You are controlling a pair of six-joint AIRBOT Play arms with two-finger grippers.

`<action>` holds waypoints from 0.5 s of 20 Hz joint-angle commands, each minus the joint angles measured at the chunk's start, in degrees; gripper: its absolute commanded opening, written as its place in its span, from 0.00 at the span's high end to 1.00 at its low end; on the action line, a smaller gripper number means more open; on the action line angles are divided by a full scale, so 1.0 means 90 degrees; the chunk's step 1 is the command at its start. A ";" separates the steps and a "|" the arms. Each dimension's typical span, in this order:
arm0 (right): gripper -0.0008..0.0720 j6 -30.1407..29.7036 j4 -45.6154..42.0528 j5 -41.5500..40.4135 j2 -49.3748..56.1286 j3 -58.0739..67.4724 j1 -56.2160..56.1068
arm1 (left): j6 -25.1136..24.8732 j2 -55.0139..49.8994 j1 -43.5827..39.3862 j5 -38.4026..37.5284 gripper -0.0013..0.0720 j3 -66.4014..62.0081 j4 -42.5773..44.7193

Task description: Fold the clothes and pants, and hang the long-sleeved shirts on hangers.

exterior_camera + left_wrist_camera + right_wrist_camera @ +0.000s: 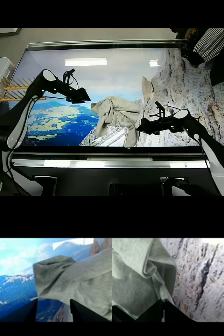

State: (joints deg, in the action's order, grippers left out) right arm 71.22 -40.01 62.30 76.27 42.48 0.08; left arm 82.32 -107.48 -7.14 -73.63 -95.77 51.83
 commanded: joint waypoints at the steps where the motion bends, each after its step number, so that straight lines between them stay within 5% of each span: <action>1: 0.94 0.0240 -0.0180 0.0272 -0.0248 0.0007 -0.0002 | -0.0321 -0.0379 -0.0078 0.0121 0.35 0.0136 -0.0430; 10: 0.94 0.0498 -0.0192 0.0311 -0.0682 0.0007 -0.0005 | -0.0340 -0.0687 -0.0177 0.0117 0.35 0.0136 -0.0427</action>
State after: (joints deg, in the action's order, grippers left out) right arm 74.63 -41.58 64.93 71.37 42.48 0.08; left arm 79.46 -112.75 -8.60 -72.42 -94.59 48.16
